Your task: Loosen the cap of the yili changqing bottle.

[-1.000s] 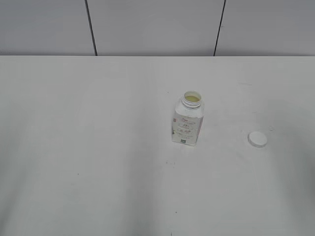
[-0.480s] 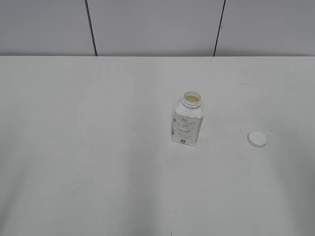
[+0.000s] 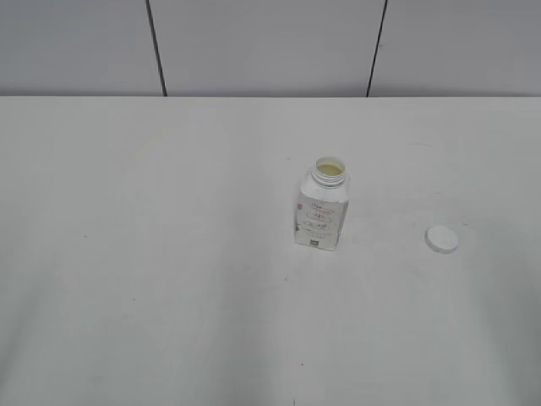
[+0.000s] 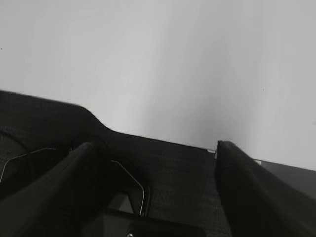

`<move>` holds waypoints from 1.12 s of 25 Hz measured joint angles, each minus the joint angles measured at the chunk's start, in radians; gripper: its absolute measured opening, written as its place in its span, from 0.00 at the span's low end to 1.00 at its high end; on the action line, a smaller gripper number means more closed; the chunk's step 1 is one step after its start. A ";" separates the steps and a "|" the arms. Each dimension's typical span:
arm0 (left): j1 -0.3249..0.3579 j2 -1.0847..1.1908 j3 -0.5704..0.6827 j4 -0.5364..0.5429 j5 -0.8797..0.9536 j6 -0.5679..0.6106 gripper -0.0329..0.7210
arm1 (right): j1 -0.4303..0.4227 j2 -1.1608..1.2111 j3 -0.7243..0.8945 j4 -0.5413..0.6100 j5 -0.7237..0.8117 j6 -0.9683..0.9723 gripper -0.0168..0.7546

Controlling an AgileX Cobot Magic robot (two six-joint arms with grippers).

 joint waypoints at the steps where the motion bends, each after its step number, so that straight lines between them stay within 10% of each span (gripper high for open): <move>1: 0.000 -0.020 0.000 0.000 0.000 0.000 0.67 | 0.000 -0.020 0.003 0.000 -0.013 0.000 0.78; 28: 0.000 -0.038 0.002 -0.004 0.000 0.000 0.66 | 0.000 -0.428 0.039 -0.012 -0.086 0.081 0.78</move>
